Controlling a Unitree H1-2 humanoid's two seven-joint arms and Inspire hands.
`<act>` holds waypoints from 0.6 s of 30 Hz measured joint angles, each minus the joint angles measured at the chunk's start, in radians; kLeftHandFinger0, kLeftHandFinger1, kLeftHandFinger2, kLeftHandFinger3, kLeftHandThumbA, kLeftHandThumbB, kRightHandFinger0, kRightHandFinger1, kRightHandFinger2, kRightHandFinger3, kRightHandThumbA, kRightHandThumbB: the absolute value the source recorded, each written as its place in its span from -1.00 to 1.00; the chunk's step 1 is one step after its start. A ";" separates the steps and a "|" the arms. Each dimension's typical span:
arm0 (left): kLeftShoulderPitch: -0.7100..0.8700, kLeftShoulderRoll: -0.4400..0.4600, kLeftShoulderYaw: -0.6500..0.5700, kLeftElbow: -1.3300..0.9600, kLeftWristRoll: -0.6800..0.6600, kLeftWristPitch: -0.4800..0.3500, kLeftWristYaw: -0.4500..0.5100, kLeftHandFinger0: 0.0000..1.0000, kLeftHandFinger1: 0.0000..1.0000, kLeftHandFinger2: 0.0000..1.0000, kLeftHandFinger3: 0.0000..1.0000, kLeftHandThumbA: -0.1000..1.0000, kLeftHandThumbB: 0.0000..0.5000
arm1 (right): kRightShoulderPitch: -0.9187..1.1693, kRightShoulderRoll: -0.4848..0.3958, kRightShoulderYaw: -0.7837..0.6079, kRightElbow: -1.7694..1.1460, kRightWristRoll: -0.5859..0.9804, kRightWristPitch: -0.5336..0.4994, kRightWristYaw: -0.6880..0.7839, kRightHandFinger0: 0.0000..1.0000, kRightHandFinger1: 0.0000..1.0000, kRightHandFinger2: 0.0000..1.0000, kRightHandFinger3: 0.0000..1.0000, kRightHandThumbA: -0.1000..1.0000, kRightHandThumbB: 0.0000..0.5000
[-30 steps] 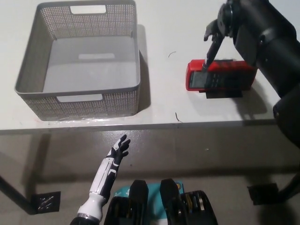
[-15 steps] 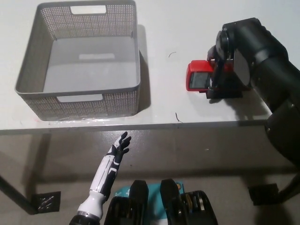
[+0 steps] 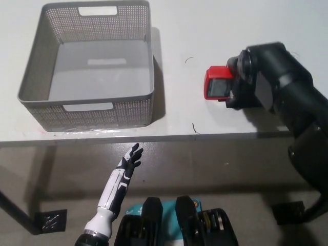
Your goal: Use the right hand to pick up a multimeter on the right side and put it into a container on the left side
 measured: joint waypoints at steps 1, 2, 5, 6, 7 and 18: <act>0.000 0.000 0.000 0.000 0.000 0.000 0.000 1.00 1.00 1.00 1.00 1.00 0.31 | 0.005 -0.002 -0.010 -0.001 0.001 -0.001 -0.022 -0.77 -0.44 -0.15 0.54 -1.00 -0.26; 0.000 0.000 0.000 0.000 0.000 0.001 0.000 1.00 1.00 1.00 1.00 1.00 0.31 | 0.011 -0.005 -0.025 -0.001 0.002 -0.003 -0.046 -0.78 -0.48 -0.25 0.45 -1.00 -0.30; -0.001 0.002 0.000 0.001 0.000 0.001 0.000 1.00 1.00 1.00 1.00 1.00 0.31 | 0.029 -0.013 -0.077 -0.003 0.014 -0.017 -0.107 -0.86 -0.54 -0.34 0.09 -1.00 -0.29; -0.001 0.002 0.000 0.002 0.000 0.001 0.000 1.00 1.00 1.00 1.00 1.00 0.33 | 0.034 -0.016 -0.095 -0.003 0.019 -0.022 -0.122 -0.90 -0.56 -0.35 -0.05 -1.00 -0.30; -0.001 0.002 0.000 0.002 0.000 0.001 -0.001 1.00 1.00 1.00 1.00 1.00 0.35 | 0.042 -0.020 -0.117 -0.003 0.024 -0.027 -0.145 -0.98 -0.81 -0.52 -0.30 -1.00 -0.30; -0.004 0.004 0.000 0.006 -0.005 0.001 -0.011 1.00 1.00 1.00 1.00 1.00 0.33 | 0.115 -0.060 -0.491 0.000 0.167 -0.058 -0.300 -1.00 -0.11 0.76 1.00 -1.00 -0.43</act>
